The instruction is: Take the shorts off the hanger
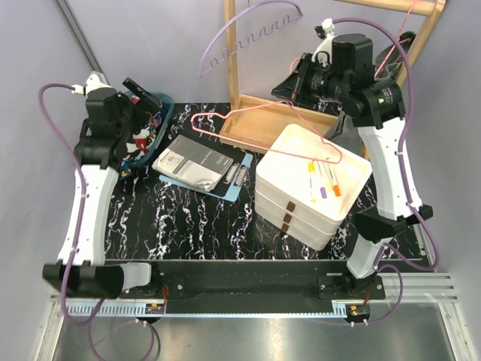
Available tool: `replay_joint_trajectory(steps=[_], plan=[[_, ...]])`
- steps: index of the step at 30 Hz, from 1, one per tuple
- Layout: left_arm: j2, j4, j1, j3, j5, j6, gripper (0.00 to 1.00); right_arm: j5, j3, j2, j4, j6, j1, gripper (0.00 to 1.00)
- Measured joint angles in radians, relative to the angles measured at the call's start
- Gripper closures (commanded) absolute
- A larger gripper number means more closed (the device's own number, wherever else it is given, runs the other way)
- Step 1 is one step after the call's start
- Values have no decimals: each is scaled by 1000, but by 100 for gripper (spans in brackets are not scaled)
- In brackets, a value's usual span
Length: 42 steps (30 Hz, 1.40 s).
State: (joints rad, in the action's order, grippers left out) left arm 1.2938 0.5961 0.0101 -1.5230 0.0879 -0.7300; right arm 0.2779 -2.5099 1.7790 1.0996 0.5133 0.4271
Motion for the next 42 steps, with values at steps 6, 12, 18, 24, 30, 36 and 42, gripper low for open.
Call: replay_joint_trajectory(steps=[6,12,18,24,30,36,42], plan=[[-151,-21,88,-19,-131,5,1,-43,-91,52,3,-61,84,100],[-251,-19,113,-75,-267,35,1,-110,-115,53,8,-136,166,100],[-319,-50,111,-202,-478,40,1,-190,-135,52,24,-216,251,100],[-343,-16,111,-283,-643,72,4,-226,-85,42,22,-250,346,100],[-354,36,113,-220,-776,93,6,-242,-95,42,23,-267,416,100],[-417,129,134,-75,-827,105,7,-245,-101,42,-2,-271,442,100],[-473,209,176,-8,-853,122,10,-259,-116,42,-29,-270,462,100]])
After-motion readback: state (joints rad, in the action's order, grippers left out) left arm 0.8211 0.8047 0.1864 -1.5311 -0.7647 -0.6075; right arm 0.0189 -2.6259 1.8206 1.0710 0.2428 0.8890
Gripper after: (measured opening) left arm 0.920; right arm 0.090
